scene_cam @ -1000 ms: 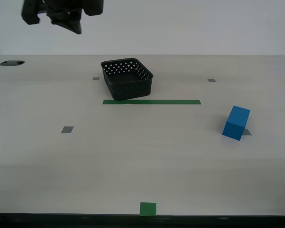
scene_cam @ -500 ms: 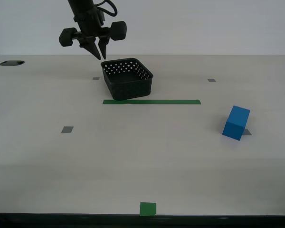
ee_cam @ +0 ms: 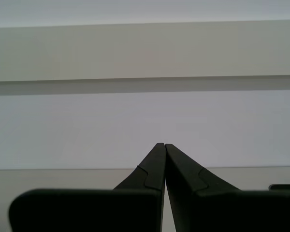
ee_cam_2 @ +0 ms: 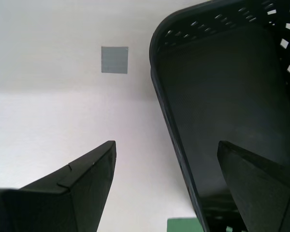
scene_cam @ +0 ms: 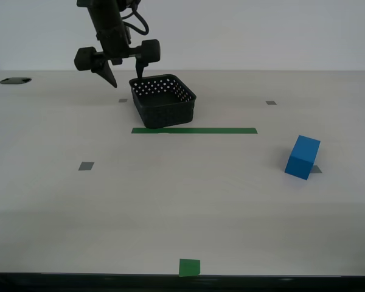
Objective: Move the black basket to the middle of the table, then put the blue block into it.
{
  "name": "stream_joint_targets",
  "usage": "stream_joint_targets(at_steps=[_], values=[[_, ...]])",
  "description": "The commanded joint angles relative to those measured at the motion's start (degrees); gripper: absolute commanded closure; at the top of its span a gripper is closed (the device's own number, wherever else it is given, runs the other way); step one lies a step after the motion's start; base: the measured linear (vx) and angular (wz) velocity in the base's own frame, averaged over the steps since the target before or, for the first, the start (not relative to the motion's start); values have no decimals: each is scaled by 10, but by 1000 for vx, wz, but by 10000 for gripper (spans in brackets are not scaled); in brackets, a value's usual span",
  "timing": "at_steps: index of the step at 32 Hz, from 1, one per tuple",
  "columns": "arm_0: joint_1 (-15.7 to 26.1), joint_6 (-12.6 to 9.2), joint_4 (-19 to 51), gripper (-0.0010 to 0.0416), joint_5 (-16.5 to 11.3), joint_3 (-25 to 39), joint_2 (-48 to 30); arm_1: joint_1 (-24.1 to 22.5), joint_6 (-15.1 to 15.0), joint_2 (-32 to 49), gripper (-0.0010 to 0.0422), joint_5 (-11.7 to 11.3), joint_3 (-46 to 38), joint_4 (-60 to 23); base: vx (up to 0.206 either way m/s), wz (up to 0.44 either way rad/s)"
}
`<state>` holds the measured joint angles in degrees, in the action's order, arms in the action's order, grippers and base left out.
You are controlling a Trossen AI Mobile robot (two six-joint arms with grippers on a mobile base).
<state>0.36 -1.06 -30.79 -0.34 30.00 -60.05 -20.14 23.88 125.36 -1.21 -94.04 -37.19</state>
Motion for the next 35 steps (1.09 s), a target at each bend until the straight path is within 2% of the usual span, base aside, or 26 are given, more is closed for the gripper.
stream_joint_targets(at_steps=[1, 6, 9, 13, 15, 16, 19, 23, 25, 28, 30, 31, 32, 33, 35], values=[[0, 1, -1, 405, 0, 0, 0, -1, 25, 0, 126, -2, 23, 27, 0, 0], [1, 0, 0, 405, 0, 0, 0, -2, 38, 0, 126, -3, 63, 81, 0, 0], [1, 0, 0, 405, 0, 0, 0, -2, 38, 0, 126, -19, 69, 87, 0, 0], [1, 0, -1, 405, 0, 0, 0, -3, 40, 12, 126, -20, 65, 93, 0, 0], [1, 0, -1, 405, 0, 0, 0, -5, 59, 33, 126, -6, 63, 96, 0, 0], [1, 0, 0, 405, 0, 0, 0, -6, 66, 45, 126, 12, 59, 97, 0, 0], [1, 0, 3, 405, 0, 0, 0, -9, 67, 57, 126, 17, 50, 95, 0, 0], [1, 0, 4, 405, 0, 0, 0, -9, 72, 56, 133, -9, 48, 94, 0, 0], [1, 0, 4, 405, 0, 0, 0, -9, 76, 56, 163, -8, 49, 92, 0, 0], [1, 0, 4, 405, 0, 0, 0, -10, 87, 56, 248, 2, 49, 93, 0, 0], [1, 0, 4, 405, 0, 0, 0, -10, 87, 56, 344, 14, 49, 93, 0, 0], [1, 0, 4, 405, 0, 0, 0, -10, 87, 56, 373, 18, 49, 93, 0, 0], [1, 0, 4, 405, 0, 0, 0, -10, 87, 56, 421, 26, 49, 94, 0, 0], [1, 0, 5, 405, 0, 0, 0, -10, 87, 56, 408, 28, 49, 96, 0, 0], [1, 0, 5, 405, 0, 0, -2, -10, 87, 56, 415, 28, 49, 95, 0, 0]])
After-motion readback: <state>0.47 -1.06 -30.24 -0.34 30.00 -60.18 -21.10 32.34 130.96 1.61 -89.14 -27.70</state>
